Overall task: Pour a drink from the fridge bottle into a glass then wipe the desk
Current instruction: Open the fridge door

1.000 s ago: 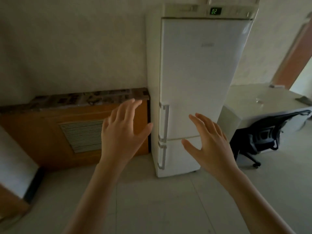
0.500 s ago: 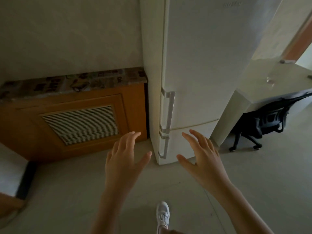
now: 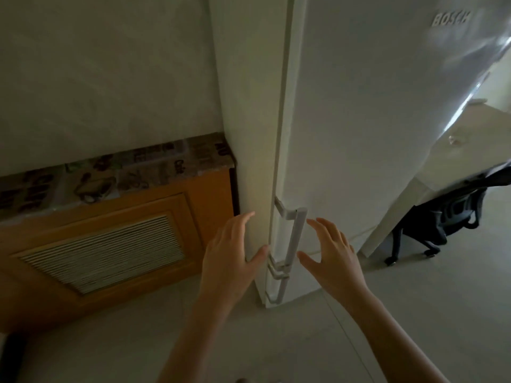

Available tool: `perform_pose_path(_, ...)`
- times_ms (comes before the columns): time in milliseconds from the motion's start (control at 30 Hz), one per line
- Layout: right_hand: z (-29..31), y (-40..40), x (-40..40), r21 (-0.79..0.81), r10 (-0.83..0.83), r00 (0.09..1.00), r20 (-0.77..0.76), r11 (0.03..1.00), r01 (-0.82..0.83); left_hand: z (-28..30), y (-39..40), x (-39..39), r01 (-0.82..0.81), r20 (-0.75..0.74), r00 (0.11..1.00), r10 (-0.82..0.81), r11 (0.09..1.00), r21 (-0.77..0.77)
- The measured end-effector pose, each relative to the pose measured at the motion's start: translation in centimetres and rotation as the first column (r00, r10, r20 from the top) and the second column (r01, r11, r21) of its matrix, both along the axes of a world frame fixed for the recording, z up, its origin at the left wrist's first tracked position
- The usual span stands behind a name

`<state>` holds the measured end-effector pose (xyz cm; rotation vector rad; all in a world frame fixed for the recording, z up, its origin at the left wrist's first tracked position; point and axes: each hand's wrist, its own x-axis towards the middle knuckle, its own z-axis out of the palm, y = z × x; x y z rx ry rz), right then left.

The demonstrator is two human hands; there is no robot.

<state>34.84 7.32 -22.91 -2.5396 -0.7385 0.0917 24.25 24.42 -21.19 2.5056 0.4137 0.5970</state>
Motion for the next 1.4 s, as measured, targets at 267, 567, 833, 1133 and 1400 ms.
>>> perform_pose_path(267,-2.7,7.8,4.9,0.036,-0.289,0.941,-0.176,0.953,0.3,2.6,4.1,12.9,0.32,0.25,0.929,-0.274,0.932,-0.168)
perform_pose_path(567,-2.9,10.4,6.6,0.077,-0.487,0.851,-0.195,0.858,0.508,2.1,5.5,17.2,0.338,0.417,0.868,-0.269,0.936,-0.099)
perform_pose_path(833,-2.8,10.7,6.6,0.058,-0.511,0.843,-0.167,0.849,0.526,2.5,5.4,17.2,0.358,0.405,0.868,-0.287,0.927,-0.111)
perform_pose_path(1133,-2.8,9.1,6.2,0.05,-0.436,0.886,-0.161,0.893,0.448,2.9,4.4,16.3,0.35,0.392,0.874,-0.286,0.931,-0.101)
perform_pose_path(1400,-4.0,-0.4,2.1,0.075,-0.426,0.893,-0.147,0.895,0.44,2.7,-2.4,11.9,0.51,0.443,0.789,-0.426,0.856,-0.084)
